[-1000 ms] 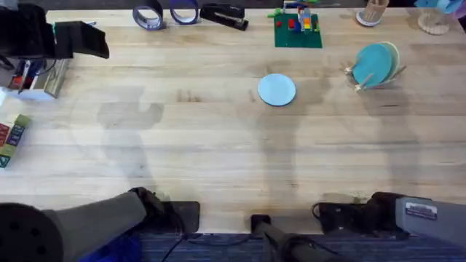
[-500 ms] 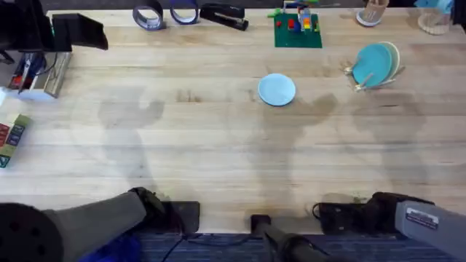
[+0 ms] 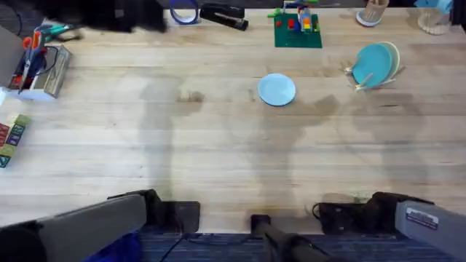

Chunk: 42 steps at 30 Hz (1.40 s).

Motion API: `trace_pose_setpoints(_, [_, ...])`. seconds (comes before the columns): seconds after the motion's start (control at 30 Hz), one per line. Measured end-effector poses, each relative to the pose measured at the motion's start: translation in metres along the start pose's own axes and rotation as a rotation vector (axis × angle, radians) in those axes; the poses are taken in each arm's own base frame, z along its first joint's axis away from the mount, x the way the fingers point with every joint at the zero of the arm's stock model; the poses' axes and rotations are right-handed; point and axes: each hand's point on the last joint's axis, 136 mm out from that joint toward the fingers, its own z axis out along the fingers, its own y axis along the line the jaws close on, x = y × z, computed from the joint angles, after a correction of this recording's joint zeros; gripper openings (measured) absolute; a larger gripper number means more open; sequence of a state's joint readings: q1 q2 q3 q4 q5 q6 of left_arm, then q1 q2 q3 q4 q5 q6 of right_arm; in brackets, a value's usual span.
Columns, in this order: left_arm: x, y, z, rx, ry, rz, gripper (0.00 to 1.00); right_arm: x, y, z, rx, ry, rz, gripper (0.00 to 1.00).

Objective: Pick up the plates from the table one by one and place each into a slot on the dish rack.

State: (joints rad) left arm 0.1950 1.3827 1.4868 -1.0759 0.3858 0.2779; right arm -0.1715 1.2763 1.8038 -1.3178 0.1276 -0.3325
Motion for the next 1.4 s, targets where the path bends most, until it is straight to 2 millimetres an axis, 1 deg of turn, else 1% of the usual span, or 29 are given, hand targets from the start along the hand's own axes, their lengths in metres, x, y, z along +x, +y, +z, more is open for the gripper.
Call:
trace_pose_setpoints(0.1, [-0.021, -0.036, 0.012, 0.024, -0.044, 0.037, 0.992, 0.0, 0.0, 0.0, 0.0, 0.0, 0.0, 0.995])
trace_pose_setpoints(0.2, [-0.039, -0.074, 0.022, 0.073, -0.092, 0.024, 0.993, 0.0, 0.0, 0.0, 0.0, 0.0, 0.0, 0.995])
trace_pose_setpoints(0.3, [-0.045, -0.104, 0.037, 0.128, -0.089, -0.008, 0.993, 0.0, 0.0, 0.0, 0.0, 0.0, 0.001, 0.995])
trace_pose_setpoints(0.4, [-0.043, -0.131, 0.063, 0.182, -0.042, -0.057, 0.993, 0.0, 0.0, 0.0, 0.0, 0.0, 0.002, 0.995])
trace_pose_setpoints(0.5, [-0.033, -0.158, 0.095, 0.256, 0.039, -0.104, 0.993, 0.0, 0.0, 0.0, 0.0, 0.0, 0.004, 0.995])
trace_pose_setpoints(0.63, [-0.018, -0.187, 0.133, 0.35, 0.141, -0.171, 0.984, 0.0, 0.0, 0.0, 0.0, 0.0, 0.004, 0.996])
trace_pose_setpoints(0.7, [-0.011, -0.199, 0.15, 0.393, 0.189, -0.211, 0.881, 0.0, 0.0, 0.0, 0.0, 0.0, 0.004, 0.995])
trace_pose_setpoints(0.77, [-0.004, -0.208, 0.162, 0.422, 0.231, -0.249, 0.748, 0.0, 0.0, 0.0, 0.0, 0.0, 0.004, 0.995])
trace_pose_setpoints(0.83, [0.002, -0.212, 0.17, 0.435, 0.266, -0.28, 0.613, 0.0, 0.0, 0.0, 0.0, 0.0, 0.004, 0.995])
trace_pose_setpoints(0.87, [0.004, -0.212, 0.172, 0.439, 0.277, -0.289, 0.571, 0.0, 0.0, 0.0, 0.0, 0.0, 0.004, 0.995])
trace_pose_setpoints(0.93, [0.009, -0.213, 0.176, 0.441, 0.301, -0.313, 0.398, 0.0, 0.0, 0.0, 0.0, 0.0, 0.004, 0.995])
trace_pose_setpoints(1.1, [0.021, -0.212, 0.178, 0.432, 0.358, -0.348, 0.069, 0.0, 0.0, 0.0, 0.0, 0.0, 0.004, 0.995])
trace_pose_setpoints(1.17, [0.026, -0.212, 0.178, 0.423, 0.383, -0.358, 0.044, 0.0, 0.0, 0.0, 0.0, 0.0, 0.004, 0.995])
trace_pose_setpoints(1.27, [0.036, -0.209, 0.179, 0.404, 0.423, -0.371, 0.042, 0.0, 0.0, 0.0, 0.0, 0.0, 0.004, 0.995])
trace_pose_setpoints(1.4, [0.042, -0.209, 0.182, 0.395, 0.446, -0.369, 0.042, 0.0, 0.0, 0.0, 0.0, 0.0, 0.004, 0.995])
